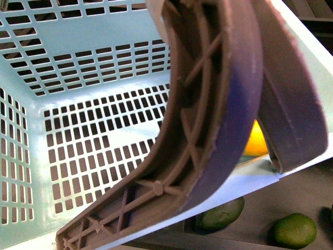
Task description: Pick mango and avocado into basket
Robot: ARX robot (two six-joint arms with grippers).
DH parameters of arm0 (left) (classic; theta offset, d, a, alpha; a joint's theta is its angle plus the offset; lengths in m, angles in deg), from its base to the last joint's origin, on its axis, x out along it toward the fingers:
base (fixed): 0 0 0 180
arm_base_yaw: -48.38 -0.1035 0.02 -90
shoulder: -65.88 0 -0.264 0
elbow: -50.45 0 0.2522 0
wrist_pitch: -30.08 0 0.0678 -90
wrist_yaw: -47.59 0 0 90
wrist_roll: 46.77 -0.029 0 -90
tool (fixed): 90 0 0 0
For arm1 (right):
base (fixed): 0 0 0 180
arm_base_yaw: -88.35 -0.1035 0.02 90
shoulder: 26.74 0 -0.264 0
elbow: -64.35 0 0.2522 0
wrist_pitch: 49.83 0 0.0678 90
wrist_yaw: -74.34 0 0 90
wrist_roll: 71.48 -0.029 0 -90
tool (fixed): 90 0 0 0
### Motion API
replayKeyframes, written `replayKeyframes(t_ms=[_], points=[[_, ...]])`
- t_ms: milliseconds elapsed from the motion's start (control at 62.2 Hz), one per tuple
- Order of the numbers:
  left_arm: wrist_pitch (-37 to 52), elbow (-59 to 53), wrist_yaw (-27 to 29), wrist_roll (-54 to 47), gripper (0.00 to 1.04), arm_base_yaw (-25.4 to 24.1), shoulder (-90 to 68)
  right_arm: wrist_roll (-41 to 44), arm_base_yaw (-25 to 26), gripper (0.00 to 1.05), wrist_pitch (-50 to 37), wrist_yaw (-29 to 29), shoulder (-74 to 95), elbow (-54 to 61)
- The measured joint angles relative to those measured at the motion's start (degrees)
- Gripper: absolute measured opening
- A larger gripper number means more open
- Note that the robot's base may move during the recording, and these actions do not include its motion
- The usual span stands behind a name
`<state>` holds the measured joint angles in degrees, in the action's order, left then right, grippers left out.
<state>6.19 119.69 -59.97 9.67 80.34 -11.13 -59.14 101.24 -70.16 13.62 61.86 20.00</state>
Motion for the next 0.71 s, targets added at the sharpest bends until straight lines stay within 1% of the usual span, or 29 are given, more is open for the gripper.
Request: replayKeyframes(t_ms=[113, 129, 209, 225, 305, 482, 643, 707], points=[[0.0, 0.0, 0.0, 0.0, 0.04, 0.0, 0.0, -3.5, -3.87, 0.56, 1.53, -1.97, -6.69, 0.28], [0.0, 0.0, 0.0, -0.02, 0.04, 0.0, 0.0, -4.39, -5.22, 0.56, 1.92, -2.84, -8.33, 0.22], [0.0, 0.0, 0.0, -0.02, 0.04, 0.0, 0.0, -6.71, -8.74, 0.56, 2.4, -4.92, -11.47, -0.15], [0.0, 0.0, 0.0, -0.02, 0.04, 0.0, 0.0, -7.43, -10.23, 0.56, 2.58, -5.88, -12.28, -0.44], [0.0, 0.0, 0.0, -0.02, 0.04, 0.0, 0.0, -9.16, -14.12, 0.56, 2.82, -8.41, -13.38, -1.57], [0.0, 0.0, 0.0, -0.02, 0.04, 0.0, 0.0, -13.68, -24.81, 0.56, 2.6, -14.99, -11.47, -6.1], [0.0, 0.0, 0.0, -0.04, 0.04, 0.0, 0.0, -16.0, -31.8, 0.56, 2.25, -19.3, -7.43, -10.6], [0.0, 0.0, 0.0, 0.0, 0.04, 0.0, 0.0, -17.42, -35.52, 0.56, 1.92, -21.64, -4.72, -13.22]])
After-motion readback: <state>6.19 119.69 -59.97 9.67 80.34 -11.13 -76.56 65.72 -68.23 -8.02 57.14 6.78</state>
